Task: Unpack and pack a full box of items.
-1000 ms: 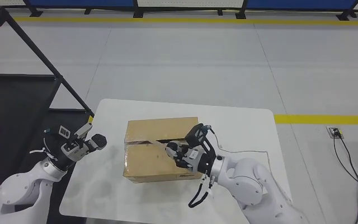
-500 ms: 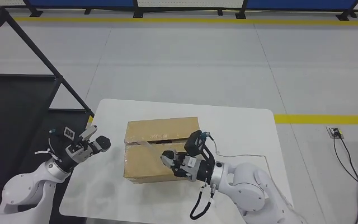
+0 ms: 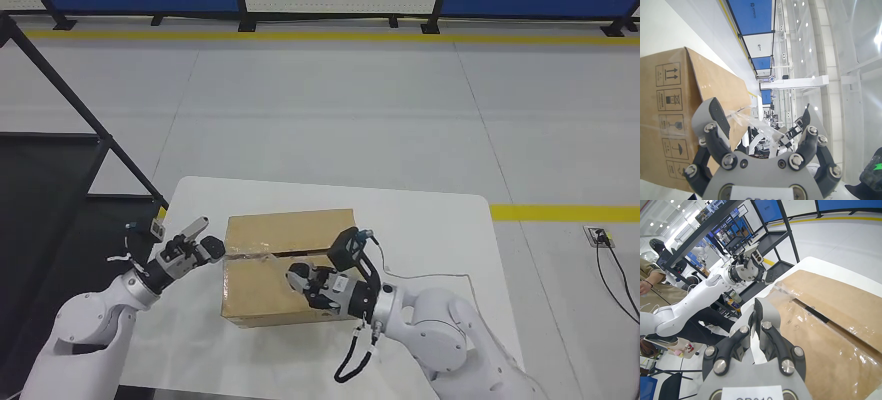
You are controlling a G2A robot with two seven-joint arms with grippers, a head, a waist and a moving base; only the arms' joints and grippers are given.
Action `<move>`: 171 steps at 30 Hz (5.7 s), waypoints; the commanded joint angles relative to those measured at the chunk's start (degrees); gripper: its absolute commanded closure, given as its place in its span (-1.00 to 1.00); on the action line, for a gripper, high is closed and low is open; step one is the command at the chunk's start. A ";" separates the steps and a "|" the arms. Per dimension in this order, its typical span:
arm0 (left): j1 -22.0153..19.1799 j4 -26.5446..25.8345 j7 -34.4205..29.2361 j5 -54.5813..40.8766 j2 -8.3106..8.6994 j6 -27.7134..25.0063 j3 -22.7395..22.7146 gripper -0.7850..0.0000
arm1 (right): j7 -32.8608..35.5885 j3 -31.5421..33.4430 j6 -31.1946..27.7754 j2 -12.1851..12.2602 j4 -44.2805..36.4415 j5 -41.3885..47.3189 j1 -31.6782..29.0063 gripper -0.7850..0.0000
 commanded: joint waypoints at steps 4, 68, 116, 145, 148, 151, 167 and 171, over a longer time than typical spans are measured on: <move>-2.91 3.66 -0.36 0.65 -0.42 -0.51 2.92 -1.00 | 0.23 -0.13 0.37 0.01 -0.35 -0.18 0.09 1.00; 0.10 2.69 -5.85 2.02 0.16 -5.48 3.98 -1.00 | 3.81 -0.62 12.50 -0.73 -5.80 5.69 -0.10 1.00; 7.63 -6.45 -3.91 -6.10 1.06 -9.58 -3.53 -1.00 | 6.86 3.58 21.72 -0.45 -5.37 2.88 1.72 1.00; 7.86 -2.39 -12.03 -3.10 2.00 -10.92 -4.36 -1.00 | 6.08 -6.29 19.08 -1.63 -13.74 -2.01 2.29 1.00; 7.54 -2.01 -13.03 -3.08 2.10 -10.92 -4.28 -1.00 | 7.31 -7.41 17.93 -1.83 -14.13 -1.34 2.98 1.00; 7.19 -1.75 -14.33 -2.94 2.21 -11.05 -4.14 -1.00 | 8.19 -8.45 17.71 -2.04 -14.46 -1.29 3.64 1.00; 6.21 -0.47 -16.32 -5.62 2.41 -11.31 -3.67 -1.00 | 7.83 -12.69 19.11 -3.57 -14.11 -0.96 6.30 1.00; 6.03 -0.29 -16.55 -5.88 2.44 -11.50 -3.49 -1.00 | 7.09 -13.23 19.67 -3.92 -13.84 -0.92 6.55 1.00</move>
